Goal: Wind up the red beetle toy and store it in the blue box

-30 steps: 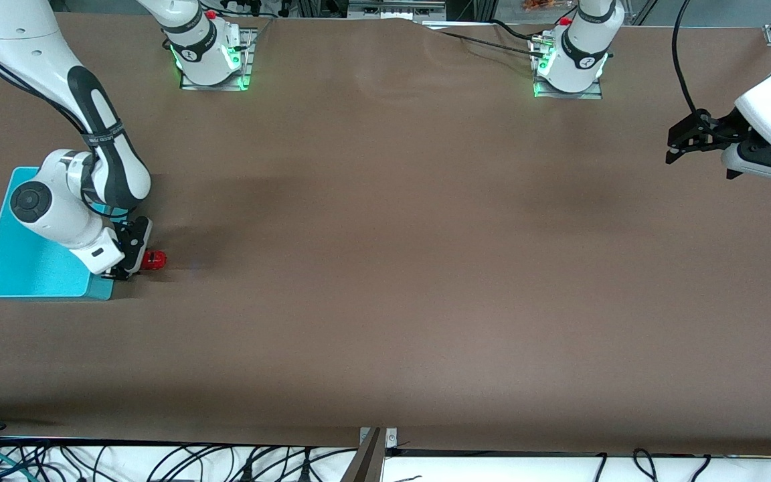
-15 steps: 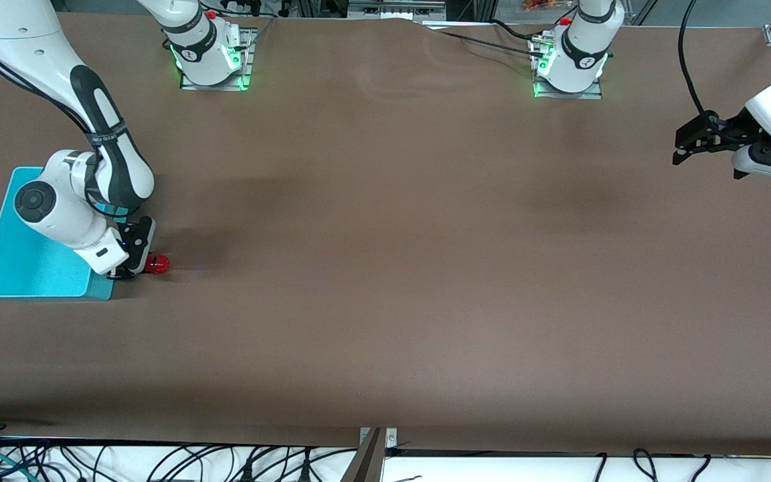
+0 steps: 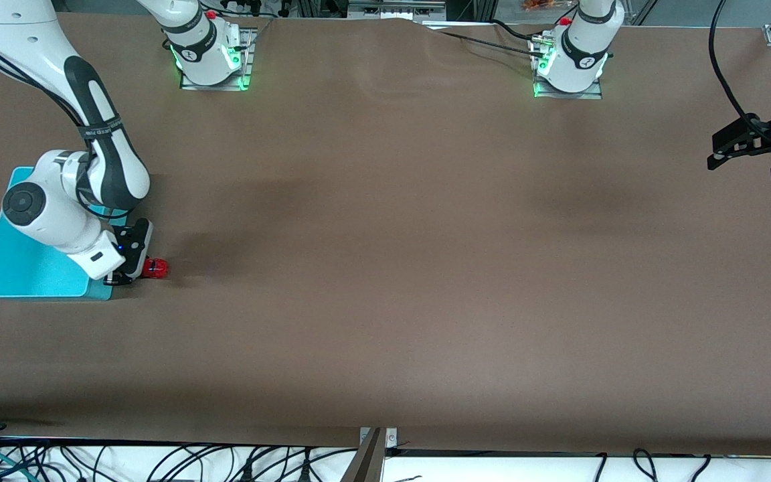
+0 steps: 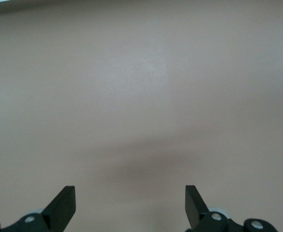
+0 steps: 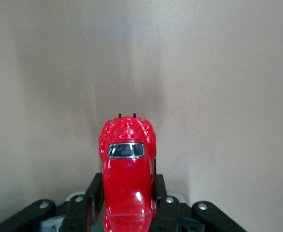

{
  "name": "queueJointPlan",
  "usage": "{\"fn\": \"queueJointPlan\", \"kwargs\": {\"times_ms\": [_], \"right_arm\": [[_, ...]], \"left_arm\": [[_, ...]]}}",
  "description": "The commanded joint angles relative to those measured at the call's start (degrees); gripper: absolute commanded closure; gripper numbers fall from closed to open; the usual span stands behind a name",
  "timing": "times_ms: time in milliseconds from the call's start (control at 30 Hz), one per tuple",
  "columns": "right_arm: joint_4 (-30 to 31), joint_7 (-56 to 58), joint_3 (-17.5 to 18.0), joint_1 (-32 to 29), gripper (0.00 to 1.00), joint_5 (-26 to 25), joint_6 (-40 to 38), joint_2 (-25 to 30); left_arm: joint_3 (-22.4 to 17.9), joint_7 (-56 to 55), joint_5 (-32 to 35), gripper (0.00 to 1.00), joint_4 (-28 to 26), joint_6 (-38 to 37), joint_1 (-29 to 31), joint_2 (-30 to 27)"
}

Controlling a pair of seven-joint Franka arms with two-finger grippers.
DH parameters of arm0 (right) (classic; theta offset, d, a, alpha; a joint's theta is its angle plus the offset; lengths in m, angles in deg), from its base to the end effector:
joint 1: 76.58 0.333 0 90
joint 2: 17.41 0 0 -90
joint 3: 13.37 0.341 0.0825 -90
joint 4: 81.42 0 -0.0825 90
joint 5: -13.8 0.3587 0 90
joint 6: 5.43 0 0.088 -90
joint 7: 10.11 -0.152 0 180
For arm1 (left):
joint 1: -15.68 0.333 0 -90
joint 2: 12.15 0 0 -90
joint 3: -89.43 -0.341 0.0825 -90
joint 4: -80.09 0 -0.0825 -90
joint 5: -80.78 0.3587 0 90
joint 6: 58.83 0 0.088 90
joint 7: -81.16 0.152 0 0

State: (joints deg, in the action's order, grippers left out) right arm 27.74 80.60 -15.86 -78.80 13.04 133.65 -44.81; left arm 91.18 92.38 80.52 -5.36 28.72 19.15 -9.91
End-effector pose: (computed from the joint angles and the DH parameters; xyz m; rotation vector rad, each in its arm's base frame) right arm 0.6293 -0.0509 0.2463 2.2434 2.1240 0.0132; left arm 0.5382 0.0158 0.6152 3.1248 -0.2599 -0.0028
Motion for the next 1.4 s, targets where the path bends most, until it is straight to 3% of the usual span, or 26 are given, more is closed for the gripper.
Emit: {"fn": "queueJointPlan", "kwargs": {"times_ms": [0, 500, 867, 1367], "right_arm": [[-4.47, 0.18, 0.46, -0.41, 0.82, 0.5, -5.47, 0.33], [-16.08, 1.06, -1.29, -0.68, 0.82, 0.42, -21.82, 0.85], [-16.17, 1.14, -5.15, -0.68, 0.82, 0.33, -29.98, 5.85], [-12.92, 5.62, -9.99, -0.68, 0.82, 0.42, -32.11, 9.03]], "left_arm": [[0.62, -0.5, 0.88, 0.0, 2.3, -1.5, -0.31, 1.19], [0.71, -0.59, 0.88, 0.0, 2.3, -1.5, -0.49, 1.1], [0.8, -0.5, 0.88, 0.0, 2.3, -1.68, -0.49, 1.02], [0.8, -0.59, 0.88, 0.0, 2.3, -1.77, -0.49, 1.02]]}}
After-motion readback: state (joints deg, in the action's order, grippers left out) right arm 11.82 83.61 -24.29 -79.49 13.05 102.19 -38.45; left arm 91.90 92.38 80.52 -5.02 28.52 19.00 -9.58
